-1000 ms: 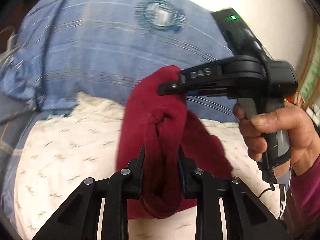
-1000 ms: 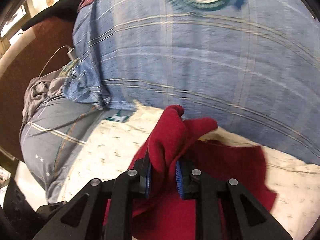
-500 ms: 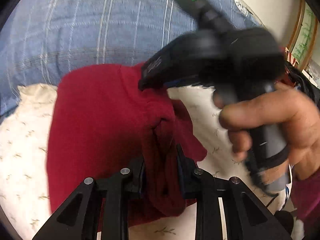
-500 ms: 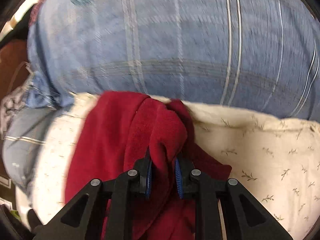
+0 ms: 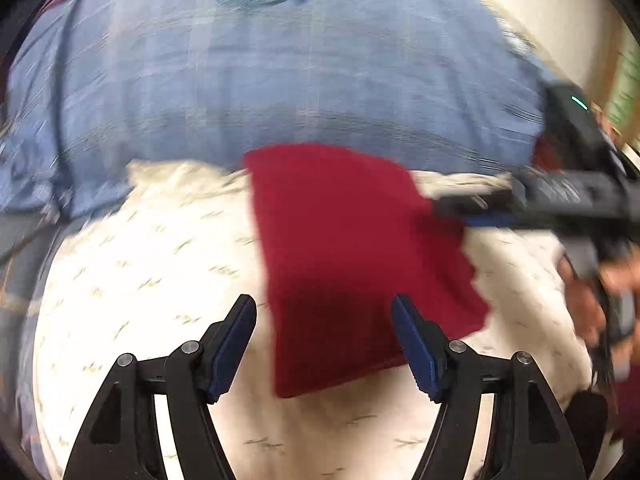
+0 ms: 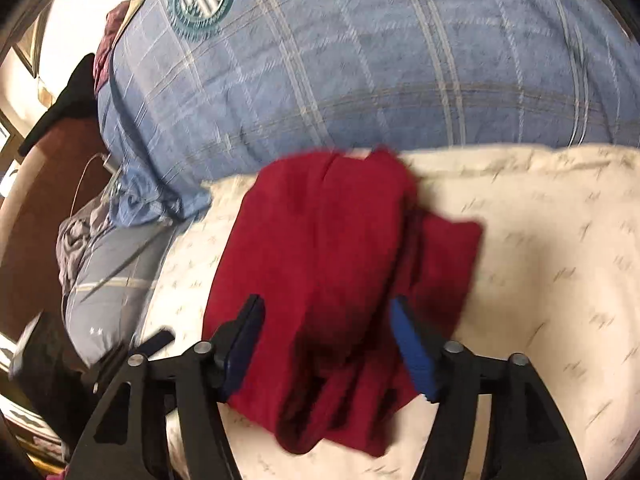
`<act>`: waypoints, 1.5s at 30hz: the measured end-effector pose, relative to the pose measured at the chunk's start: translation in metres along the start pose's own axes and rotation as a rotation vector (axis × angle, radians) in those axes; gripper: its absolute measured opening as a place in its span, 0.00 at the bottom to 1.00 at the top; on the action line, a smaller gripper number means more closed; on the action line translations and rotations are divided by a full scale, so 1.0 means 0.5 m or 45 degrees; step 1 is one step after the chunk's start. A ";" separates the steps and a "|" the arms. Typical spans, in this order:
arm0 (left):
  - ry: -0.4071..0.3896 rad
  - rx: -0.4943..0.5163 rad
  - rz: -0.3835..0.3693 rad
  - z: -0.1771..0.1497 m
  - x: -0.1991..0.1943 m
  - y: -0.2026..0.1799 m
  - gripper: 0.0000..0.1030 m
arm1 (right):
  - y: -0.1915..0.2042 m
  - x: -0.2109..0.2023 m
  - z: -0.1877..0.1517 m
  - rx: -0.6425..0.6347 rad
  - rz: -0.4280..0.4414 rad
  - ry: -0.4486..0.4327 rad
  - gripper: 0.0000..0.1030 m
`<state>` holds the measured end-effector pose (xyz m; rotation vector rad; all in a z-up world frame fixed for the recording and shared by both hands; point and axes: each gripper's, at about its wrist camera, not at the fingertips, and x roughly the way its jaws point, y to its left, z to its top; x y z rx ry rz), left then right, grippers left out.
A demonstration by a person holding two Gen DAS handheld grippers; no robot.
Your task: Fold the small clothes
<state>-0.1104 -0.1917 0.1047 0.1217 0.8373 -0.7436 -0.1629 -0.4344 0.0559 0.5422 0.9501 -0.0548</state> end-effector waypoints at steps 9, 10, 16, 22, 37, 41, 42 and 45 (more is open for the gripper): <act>0.051 0.013 0.024 -0.028 0.043 -0.015 0.67 | 0.011 -0.012 -0.079 -0.099 -0.084 -0.075 0.15; 0.051 0.017 0.033 -0.034 0.050 -0.014 0.67 | 0.005 -0.012 -0.091 -0.105 -0.100 -0.076 0.14; 0.061 -0.055 0.018 -0.033 0.049 -0.009 0.67 | -0.035 -0.002 -0.102 0.007 -0.054 -0.077 0.23; 0.003 -0.034 0.075 -0.020 0.036 -0.018 0.67 | -0.011 -0.094 -0.091 0.009 -0.119 -0.246 0.32; 0.016 -0.020 0.107 0.001 0.114 -0.027 0.79 | -0.013 0.047 -0.031 -0.192 -0.384 -0.199 0.24; 0.013 -0.012 0.105 -0.001 0.121 -0.028 0.79 | -0.025 0.044 -0.041 -0.165 -0.352 -0.212 0.24; 0.014 -0.016 0.106 -0.001 0.122 -0.028 0.79 | -0.021 0.043 -0.042 -0.172 -0.363 -0.208 0.25; 0.017 -0.018 0.116 0.000 0.120 -0.028 0.79 | -0.012 0.028 -0.044 -0.142 -0.370 -0.189 0.29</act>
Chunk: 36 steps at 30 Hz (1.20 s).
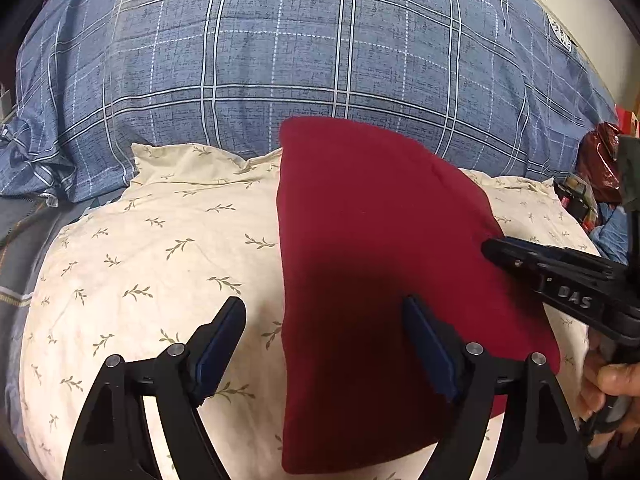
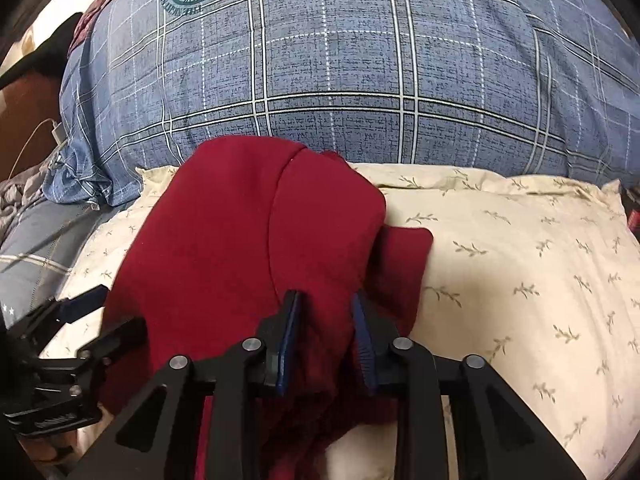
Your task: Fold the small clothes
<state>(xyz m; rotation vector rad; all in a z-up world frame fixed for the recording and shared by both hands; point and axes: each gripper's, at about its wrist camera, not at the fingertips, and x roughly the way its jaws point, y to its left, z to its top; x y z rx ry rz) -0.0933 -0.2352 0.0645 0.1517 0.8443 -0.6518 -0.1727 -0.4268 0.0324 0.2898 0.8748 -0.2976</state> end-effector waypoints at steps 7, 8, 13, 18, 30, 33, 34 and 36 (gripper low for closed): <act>0.002 0.006 0.013 -0.007 -0.006 -0.006 0.79 | 0.022 -0.057 -0.009 0.044 0.069 -0.041 0.44; 0.003 0.006 0.012 -0.007 -0.006 -0.006 0.79 | 0.022 -0.054 -0.013 0.049 0.069 -0.035 0.44; 0.019 0.020 0.012 -0.008 -0.014 -0.005 0.79 | 0.015 0.001 -0.040 0.050 0.048 0.065 0.43; 0.015 0.014 -0.030 0.001 -0.028 0.008 0.78 | -0.003 -0.016 -0.041 0.122 0.110 0.048 0.51; 0.075 -0.134 -0.271 0.037 0.025 0.089 0.80 | -0.104 0.017 -0.033 0.370 0.219 -0.015 0.78; 0.075 -0.141 -0.273 0.043 0.034 0.091 0.80 | -0.100 0.006 -0.031 0.377 0.206 -0.040 0.78; 0.071 -0.132 -0.274 0.044 0.035 0.089 0.80 | -0.097 -0.005 -0.030 0.367 0.188 -0.065 0.78; 0.068 -0.126 -0.268 0.046 0.037 0.087 0.80 | -0.088 -0.025 -0.024 0.343 0.191 -0.103 0.79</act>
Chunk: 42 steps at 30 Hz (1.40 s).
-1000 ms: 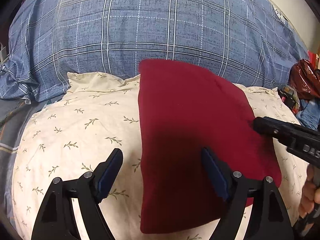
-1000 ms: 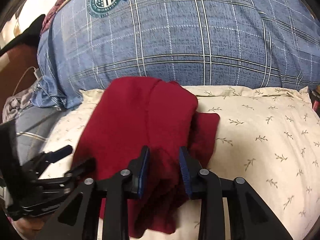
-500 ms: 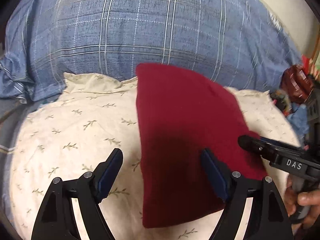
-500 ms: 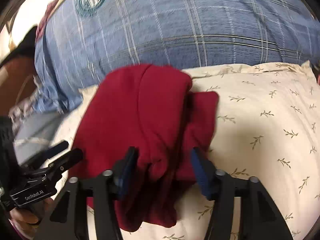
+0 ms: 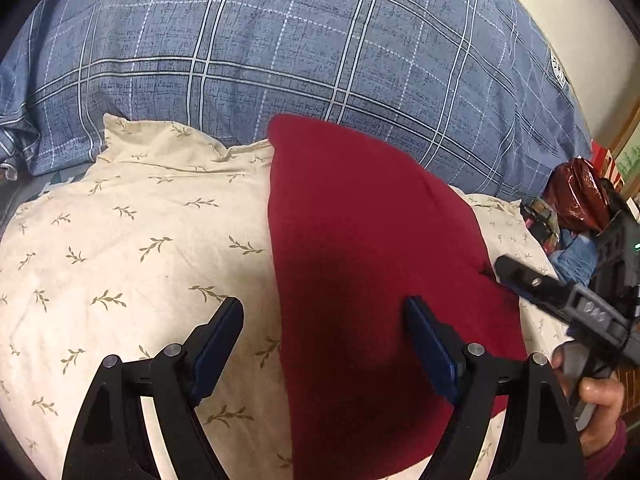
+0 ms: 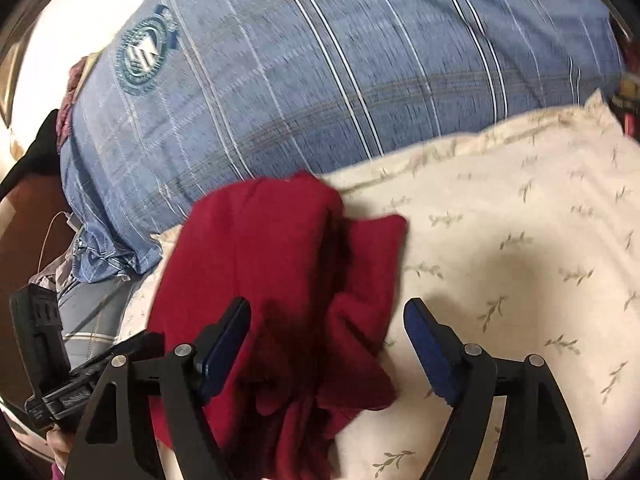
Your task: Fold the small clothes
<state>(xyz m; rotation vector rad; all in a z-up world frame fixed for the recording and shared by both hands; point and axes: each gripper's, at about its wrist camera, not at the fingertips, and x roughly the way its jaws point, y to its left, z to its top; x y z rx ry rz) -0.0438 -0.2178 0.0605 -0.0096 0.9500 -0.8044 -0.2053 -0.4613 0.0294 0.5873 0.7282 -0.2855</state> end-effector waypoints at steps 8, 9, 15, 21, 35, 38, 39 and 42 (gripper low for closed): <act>-0.001 -0.027 0.024 -0.006 -0.013 -0.007 0.80 | 0.065 0.060 0.000 -0.177 -0.065 0.119 0.22; 0.000 -0.022 0.030 -0.007 -0.015 -0.009 0.80 | 0.068 0.057 -0.002 -0.192 -0.074 0.099 0.18; -0.016 0.010 0.040 -0.010 -0.024 -0.012 0.80 | 0.046 0.023 -0.007 -0.238 -0.135 0.036 0.05; 0.001 -0.018 0.007 -0.007 -0.003 -0.009 0.82 | 0.045 0.027 -0.009 -0.224 -0.165 0.044 0.05; 0.008 -0.024 -0.041 0.008 0.041 0.005 0.91 | -0.065 0.049 0.002 0.140 0.109 0.055 0.78; 0.011 -0.030 -0.049 0.010 0.056 0.006 0.95 | -0.061 0.059 -0.002 0.146 0.175 0.040 0.80; 0.015 -0.033 -0.054 0.011 0.061 0.006 0.95 | -0.052 0.066 -0.002 0.125 0.192 0.045 0.80; 0.038 -0.049 -0.072 0.016 0.077 0.005 0.95 | -0.031 0.081 -0.004 0.064 0.174 0.057 0.80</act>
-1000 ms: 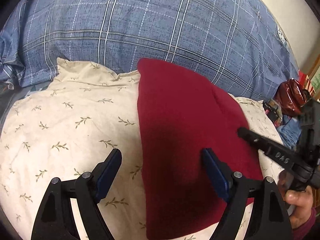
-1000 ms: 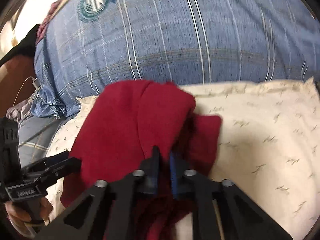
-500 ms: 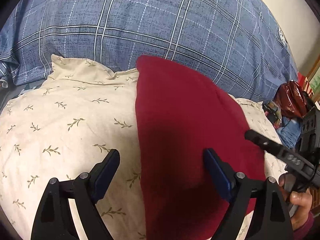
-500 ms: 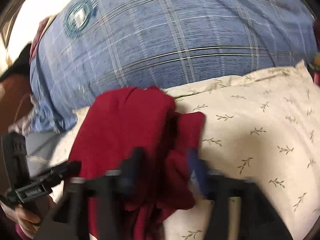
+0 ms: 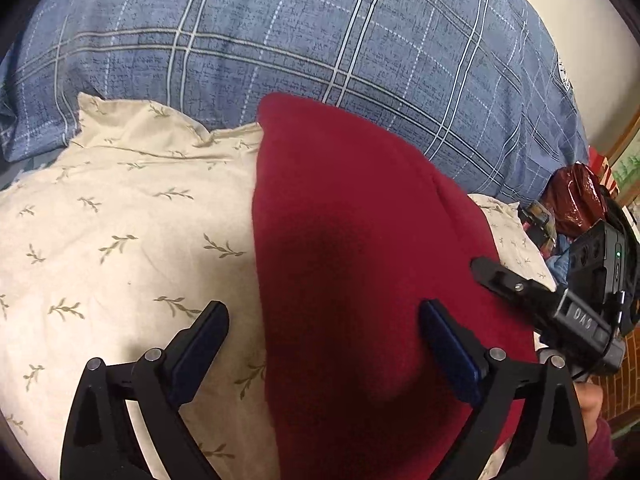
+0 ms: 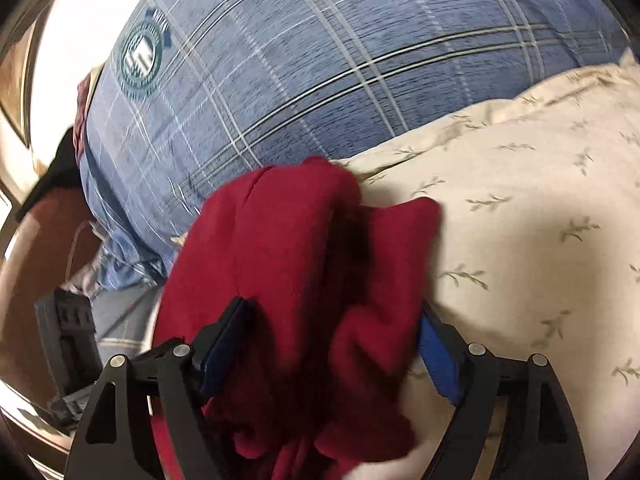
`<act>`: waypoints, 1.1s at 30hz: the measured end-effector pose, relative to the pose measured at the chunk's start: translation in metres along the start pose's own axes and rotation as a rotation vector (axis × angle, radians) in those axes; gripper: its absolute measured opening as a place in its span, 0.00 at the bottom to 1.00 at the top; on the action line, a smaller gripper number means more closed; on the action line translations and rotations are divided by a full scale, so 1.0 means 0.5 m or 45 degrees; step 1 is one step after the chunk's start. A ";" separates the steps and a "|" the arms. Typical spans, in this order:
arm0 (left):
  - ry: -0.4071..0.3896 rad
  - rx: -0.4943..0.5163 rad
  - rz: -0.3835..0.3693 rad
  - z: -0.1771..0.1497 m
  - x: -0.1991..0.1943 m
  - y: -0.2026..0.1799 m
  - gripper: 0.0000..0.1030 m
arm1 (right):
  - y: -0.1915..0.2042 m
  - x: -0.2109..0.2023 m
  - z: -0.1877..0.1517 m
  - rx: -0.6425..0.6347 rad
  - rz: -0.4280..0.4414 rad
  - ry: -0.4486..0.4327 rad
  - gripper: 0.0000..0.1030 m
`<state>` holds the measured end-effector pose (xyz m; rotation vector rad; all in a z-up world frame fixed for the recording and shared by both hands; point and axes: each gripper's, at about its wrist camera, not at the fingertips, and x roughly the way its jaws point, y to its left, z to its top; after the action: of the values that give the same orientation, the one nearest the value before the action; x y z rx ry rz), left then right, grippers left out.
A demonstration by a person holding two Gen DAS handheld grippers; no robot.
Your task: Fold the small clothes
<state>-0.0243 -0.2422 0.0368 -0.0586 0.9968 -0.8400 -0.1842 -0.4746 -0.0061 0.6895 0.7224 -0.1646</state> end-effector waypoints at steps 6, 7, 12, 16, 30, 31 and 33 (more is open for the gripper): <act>-0.001 0.065 -0.028 0.002 0.002 -0.026 0.65 | 0.046 0.003 -0.001 -0.111 -0.021 0.020 0.43; -0.002 0.079 -0.024 0.003 -0.001 -0.030 0.62 | 0.052 -0.005 0.000 -0.126 -0.028 0.013 0.38; -0.013 0.079 -0.048 -0.002 -0.059 -0.033 0.47 | 0.087 -0.047 -0.005 -0.122 0.004 0.007 0.35; -0.031 0.110 -0.017 -0.041 -0.143 -0.031 0.46 | 0.122 -0.074 -0.033 -0.104 0.069 0.054 0.35; -0.020 0.001 0.108 -0.222 -0.264 0.014 0.54 | 0.181 -0.104 -0.180 -0.174 -0.023 0.181 0.48; -0.019 -0.010 0.120 -0.222 -0.271 0.013 0.56 | 0.182 -0.117 -0.180 -0.184 -0.047 0.170 0.48; -0.030 -0.034 0.133 -0.225 -0.286 0.010 0.56 | 0.192 -0.151 -0.177 -0.212 -0.071 0.129 0.48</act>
<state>-0.1442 -0.1105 0.0732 -0.0386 0.9803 -0.7292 -0.2546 -0.3515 0.0458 0.5219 0.8433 -0.1195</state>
